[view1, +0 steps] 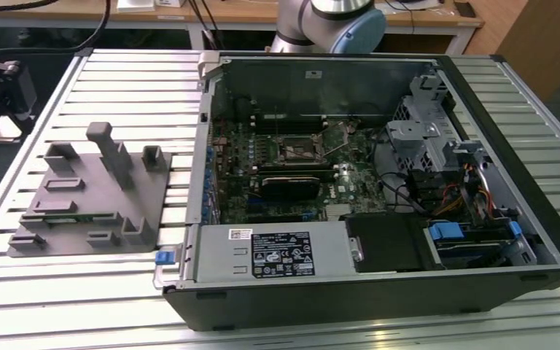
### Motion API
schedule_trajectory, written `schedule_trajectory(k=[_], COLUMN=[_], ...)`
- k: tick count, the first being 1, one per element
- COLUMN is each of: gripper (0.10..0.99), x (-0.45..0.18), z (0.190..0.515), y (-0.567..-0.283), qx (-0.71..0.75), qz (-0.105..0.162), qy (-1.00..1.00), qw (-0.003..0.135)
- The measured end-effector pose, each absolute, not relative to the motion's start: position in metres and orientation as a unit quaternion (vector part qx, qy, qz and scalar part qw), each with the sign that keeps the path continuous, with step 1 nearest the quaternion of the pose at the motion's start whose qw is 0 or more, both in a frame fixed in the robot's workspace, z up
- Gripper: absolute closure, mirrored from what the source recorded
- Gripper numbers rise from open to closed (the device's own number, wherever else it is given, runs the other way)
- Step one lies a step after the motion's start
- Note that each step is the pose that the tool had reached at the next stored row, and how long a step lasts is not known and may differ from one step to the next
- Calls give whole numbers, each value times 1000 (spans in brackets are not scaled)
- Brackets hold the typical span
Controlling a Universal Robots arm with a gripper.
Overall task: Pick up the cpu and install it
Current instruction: 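Pick up the cpu and move it towards the insertion slot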
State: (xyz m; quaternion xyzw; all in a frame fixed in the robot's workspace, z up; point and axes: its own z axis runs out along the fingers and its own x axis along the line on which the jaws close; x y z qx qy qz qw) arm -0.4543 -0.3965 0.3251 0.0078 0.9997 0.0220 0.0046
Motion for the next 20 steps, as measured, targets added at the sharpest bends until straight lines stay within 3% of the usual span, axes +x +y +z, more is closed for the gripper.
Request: schedule_trajectory(k=[16, 20], gripper=[545, 545], x=[-454, -452], z=[385, 387], y=[-392, -392], qx=[8, 8], qz=[22, 22], qy=[1000, 1000], qw=[5, 5])
